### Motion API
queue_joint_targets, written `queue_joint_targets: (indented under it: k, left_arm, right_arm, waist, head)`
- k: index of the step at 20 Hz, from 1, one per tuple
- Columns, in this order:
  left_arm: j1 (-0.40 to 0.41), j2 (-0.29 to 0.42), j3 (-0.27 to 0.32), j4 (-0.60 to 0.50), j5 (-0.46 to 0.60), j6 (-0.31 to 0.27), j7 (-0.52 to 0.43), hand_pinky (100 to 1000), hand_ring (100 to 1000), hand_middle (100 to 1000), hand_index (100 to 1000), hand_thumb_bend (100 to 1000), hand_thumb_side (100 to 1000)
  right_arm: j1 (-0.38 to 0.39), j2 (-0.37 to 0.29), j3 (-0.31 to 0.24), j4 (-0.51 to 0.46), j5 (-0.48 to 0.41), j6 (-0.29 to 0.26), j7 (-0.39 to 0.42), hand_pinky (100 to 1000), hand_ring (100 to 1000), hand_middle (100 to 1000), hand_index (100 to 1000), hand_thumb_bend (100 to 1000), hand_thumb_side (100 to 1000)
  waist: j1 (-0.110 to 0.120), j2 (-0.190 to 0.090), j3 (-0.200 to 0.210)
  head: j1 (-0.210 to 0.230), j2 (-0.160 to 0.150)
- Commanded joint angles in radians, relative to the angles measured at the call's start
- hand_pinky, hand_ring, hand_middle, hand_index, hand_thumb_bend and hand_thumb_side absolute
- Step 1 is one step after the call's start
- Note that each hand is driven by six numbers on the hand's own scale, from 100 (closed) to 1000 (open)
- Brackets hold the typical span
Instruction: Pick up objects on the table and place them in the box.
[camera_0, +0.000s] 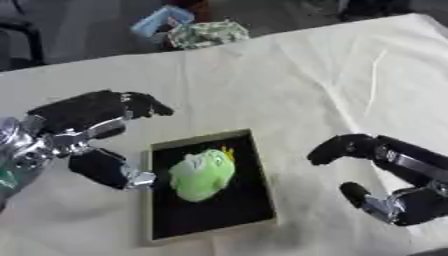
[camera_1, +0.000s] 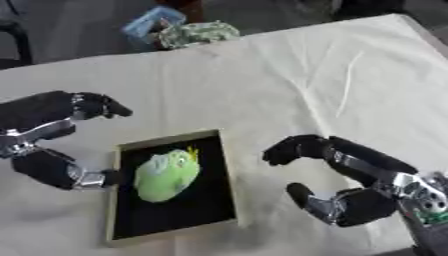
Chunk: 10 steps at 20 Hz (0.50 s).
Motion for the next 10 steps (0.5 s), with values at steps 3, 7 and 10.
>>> queue_joint_targets:
  k: [3, 7, 10]
  left_arm:
    - [0.061, 0.001, 0.12, -0.024, 0.029, 0.005, 0.161, 808, 776, 791, 910, 492, 739]
    - [0.129, -0.075, 0.184, -0.024, 0.06, 0.037, 0.285, 781, 758, 769, 894, 457, 745]
    - [0.182, -0.146, 0.223, -0.024, 0.102, 0.061, 0.379, 770, 754, 763, 888, 446, 742]
  right_arm:
    - [-0.008, -0.004, -0.015, -0.015, 0.005, 0.0, -0.024, 802, 805, 806, 906, 100, 571]
    - [-0.007, -0.003, -0.019, -0.013, 0.01, 0.0, -0.035, 802, 805, 806, 907, 100, 567]
    - [-0.004, 0.002, -0.024, -0.012, 0.014, 0.001, -0.046, 802, 804, 806, 907, 100, 564]
  waist:
    - [-0.014, -0.012, 0.009]
    - [-0.022, -0.011, 0.023]
    - [-0.027, -0.011, 0.029]
  head:
    - [-0.004, -0.009]
    - [0.002, -0.003]
    - [0.008, 0.006]
